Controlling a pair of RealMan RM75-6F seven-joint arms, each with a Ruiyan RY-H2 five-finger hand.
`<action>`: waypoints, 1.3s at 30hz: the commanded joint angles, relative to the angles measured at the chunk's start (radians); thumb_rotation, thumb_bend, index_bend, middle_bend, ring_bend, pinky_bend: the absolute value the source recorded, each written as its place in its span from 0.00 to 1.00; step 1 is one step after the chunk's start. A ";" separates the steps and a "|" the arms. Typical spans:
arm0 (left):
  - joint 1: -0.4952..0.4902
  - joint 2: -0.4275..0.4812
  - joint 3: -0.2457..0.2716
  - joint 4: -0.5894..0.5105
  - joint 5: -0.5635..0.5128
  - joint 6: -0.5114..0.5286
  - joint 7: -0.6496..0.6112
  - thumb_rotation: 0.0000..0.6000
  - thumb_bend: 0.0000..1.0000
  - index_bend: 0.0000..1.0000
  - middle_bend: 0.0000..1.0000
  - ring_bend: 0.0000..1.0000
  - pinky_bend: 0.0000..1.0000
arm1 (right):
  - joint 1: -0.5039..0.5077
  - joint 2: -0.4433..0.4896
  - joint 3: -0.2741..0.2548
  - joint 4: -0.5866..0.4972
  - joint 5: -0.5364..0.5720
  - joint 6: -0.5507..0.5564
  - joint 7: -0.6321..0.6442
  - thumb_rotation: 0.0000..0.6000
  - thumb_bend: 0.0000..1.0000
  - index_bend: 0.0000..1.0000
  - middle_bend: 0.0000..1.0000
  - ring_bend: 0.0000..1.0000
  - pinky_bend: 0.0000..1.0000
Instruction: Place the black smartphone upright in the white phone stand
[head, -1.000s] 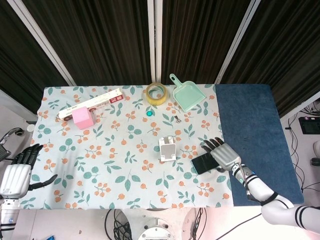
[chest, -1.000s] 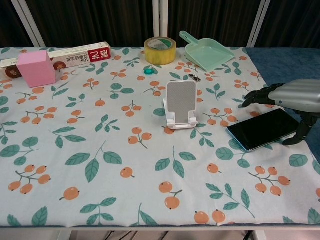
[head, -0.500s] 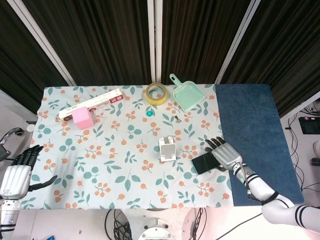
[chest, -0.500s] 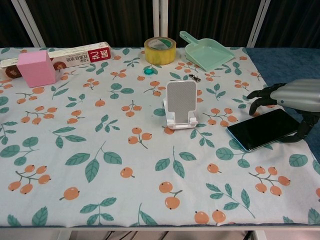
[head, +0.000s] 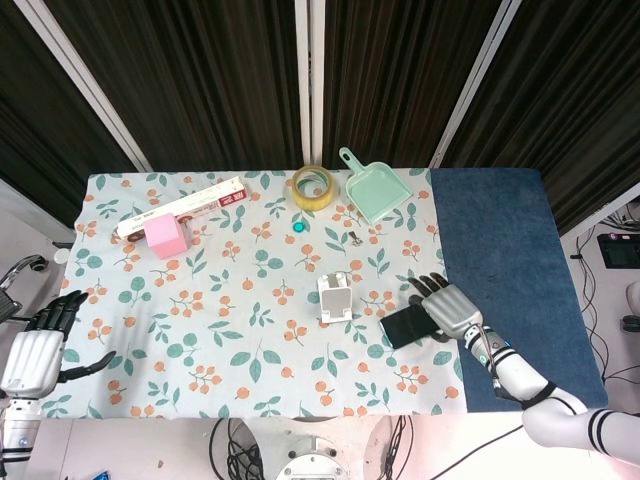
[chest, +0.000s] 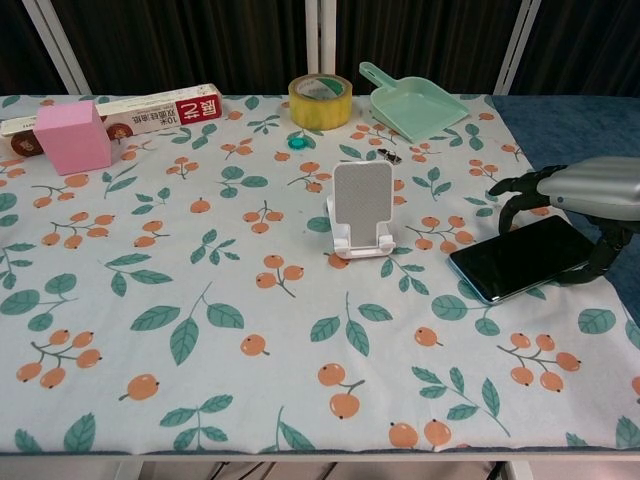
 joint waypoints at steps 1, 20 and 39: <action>0.000 0.000 0.000 -0.001 0.000 0.000 -0.001 0.36 0.10 0.09 0.09 0.10 0.21 | -0.001 0.010 0.002 -0.008 -0.015 0.005 0.037 1.00 0.18 0.48 0.00 0.00 0.00; 0.001 -0.006 0.002 0.002 -0.003 -0.005 -0.009 0.36 0.10 0.09 0.09 0.10 0.21 | -0.018 0.006 -0.005 0.023 -0.096 0.084 0.098 1.00 0.28 0.57 0.34 0.38 0.00; 0.008 -0.018 -0.003 0.023 -0.006 0.009 -0.029 0.36 0.10 0.09 0.09 0.10 0.21 | 0.012 0.137 0.109 -0.041 -0.223 0.307 -0.089 1.00 0.30 0.61 0.46 0.47 0.06</action>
